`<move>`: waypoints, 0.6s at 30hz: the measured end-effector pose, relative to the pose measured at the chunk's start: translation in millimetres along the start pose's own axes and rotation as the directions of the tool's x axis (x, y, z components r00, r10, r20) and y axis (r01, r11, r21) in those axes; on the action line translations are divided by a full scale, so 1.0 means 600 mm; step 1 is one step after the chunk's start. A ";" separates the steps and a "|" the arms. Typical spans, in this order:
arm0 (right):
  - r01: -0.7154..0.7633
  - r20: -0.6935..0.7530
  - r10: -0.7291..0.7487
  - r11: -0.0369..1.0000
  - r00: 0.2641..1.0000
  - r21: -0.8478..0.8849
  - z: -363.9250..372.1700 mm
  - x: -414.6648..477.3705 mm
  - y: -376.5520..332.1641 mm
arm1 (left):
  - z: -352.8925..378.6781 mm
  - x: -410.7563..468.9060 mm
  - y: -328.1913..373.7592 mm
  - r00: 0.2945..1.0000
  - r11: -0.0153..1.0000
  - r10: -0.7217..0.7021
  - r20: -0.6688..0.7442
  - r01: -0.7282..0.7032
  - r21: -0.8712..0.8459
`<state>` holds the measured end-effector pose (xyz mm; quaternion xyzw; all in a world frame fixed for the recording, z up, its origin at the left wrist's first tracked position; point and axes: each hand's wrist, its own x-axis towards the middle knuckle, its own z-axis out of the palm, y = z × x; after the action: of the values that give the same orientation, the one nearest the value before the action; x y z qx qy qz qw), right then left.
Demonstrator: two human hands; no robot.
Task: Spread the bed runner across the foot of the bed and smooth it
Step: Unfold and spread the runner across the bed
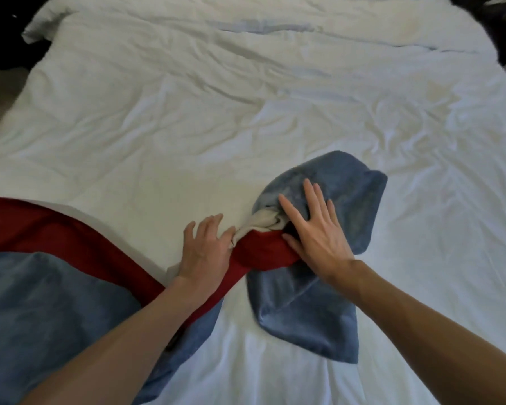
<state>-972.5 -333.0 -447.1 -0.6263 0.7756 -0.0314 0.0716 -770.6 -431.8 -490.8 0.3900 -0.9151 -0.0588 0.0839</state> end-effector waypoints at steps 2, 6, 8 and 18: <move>0.035 0.003 -0.034 0.999 0.999 -0.035 0.001 0.040 -0.016 | 0.000 0.010 -0.025 0.994 0.995 -0.091 0.057 0.089 0.039; 0.111 0.038 -0.108 0.989 0.993 -0.093 0.010 0.116 -0.040 | 0.015 0.026 -0.067 0.968 0.967 -0.239 0.083 0.229 0.109; 0.157 0.035 -0.154 0.979 0.987 -0.127 0.014 0.150 -0.044 | 0.022 0.033 -0.081 0.954 0.951 -0.290 0.079 0.278 0.132; 0.345 -0.173 -0.381 0.916 0.908 -0.206 0.037 0.215 -0.087 | 0.033 0.055 -0.083 0.944 0.945 -0.325 0.051 0.323 0.041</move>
<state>-945.5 -469.3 -471.1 -0.7570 0.6480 -0.0435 -0.0717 -761.7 -489.3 -515.0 0.5346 -0.8414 -0.0682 0.0408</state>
